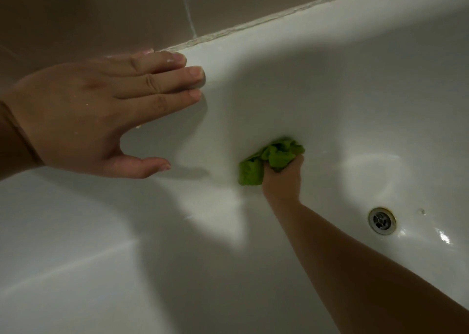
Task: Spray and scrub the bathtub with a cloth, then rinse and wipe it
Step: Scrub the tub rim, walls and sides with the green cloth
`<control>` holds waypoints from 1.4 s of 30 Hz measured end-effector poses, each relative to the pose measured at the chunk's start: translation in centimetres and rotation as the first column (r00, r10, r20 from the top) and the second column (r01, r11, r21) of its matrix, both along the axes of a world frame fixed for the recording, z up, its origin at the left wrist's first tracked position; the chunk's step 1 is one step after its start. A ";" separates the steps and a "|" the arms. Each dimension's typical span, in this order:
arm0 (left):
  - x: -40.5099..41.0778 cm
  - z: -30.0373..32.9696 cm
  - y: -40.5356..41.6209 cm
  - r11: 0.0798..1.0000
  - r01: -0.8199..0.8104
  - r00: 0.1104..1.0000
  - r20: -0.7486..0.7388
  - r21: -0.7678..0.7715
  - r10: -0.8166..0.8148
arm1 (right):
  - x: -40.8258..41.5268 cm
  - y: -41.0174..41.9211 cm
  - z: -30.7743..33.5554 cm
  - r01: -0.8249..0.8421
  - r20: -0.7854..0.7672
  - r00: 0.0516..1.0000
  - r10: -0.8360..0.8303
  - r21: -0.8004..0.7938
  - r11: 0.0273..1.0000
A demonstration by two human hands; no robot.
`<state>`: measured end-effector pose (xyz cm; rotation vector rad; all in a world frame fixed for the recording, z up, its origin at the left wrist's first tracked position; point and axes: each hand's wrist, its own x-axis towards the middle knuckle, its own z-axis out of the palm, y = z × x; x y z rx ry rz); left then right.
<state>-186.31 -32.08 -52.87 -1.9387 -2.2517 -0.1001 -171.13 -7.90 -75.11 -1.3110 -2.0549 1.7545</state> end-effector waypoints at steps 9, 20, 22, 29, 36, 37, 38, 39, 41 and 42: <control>0.1 0.2 1.8 1.000 0.007 1.000 -0.009 0.027 -0.007 | -1.1 -0.9 1.8 -0.051 -0.014 0.999 0.049 -0.244 0.968; 0.0 0.5 5.6 1.000 0.029 1.000 0.009 0.000 -0.029 | -2.0 2.6 13.5 0.097 -0.384 0.913 -0.134 -0.114 0.989; -0.1 0.6 5.9 0.999 0.035 0.999 0.007 -0.006 -0.035 | -2.3 0.6 15.1 0.020 -0.430 0.900 -0.071 -0.121 0.992; -0.2 0.6 6.6 0.999 0.040 0.999 -0.010 -0.033 -0.040 | -4.2 5.6 16.1 0.173 -0.486 0.841 -0.236 -0.171 0.970; 0.0 0.6 8.4 0.999 0.042 0.999 -0.024 -0.028 -0.043 | -2.1 2.4 13.5 -0.043 -0.379 0.925 -0.022 -0.162 0.986; 0.0 0.7 8.7 0.999 0.044 0.999 -0.025 -0.031 -0.044 | -2.3 2.4 14.0 -0.070 -0.399 0.917 0.004 -0.150 0.986; -0.1 0.7 9.0 0.998 0.045 0.999 -0.023 -0.033 -0.045 | -2.6 3.1 14.5 -0.064 -0.418 0.908 0.005 -0.127 0.990; -0.1 0.7 9.2 0.998 0.043 0.999 -0.021 -0.036 -0.043 | -2.8 4.5 14.9 -0.032 -0.445 0.895 -0.014 -0.096 0.995; -0.1 0.6 9.5 0.999 0.034 0.999 -0.020 -0.039 -0.035 | -3.2 7.9 14.7 0.065 -0.488 0.869 -0.074 -0.036 0.997; -0.1 0.6 9.6 0.999 0.031 0.999 -0.022 -0.039 -0.032 | -3.3 9.4 14.0 0.106 -0.482 0.870 -0.101 -0.017 0.994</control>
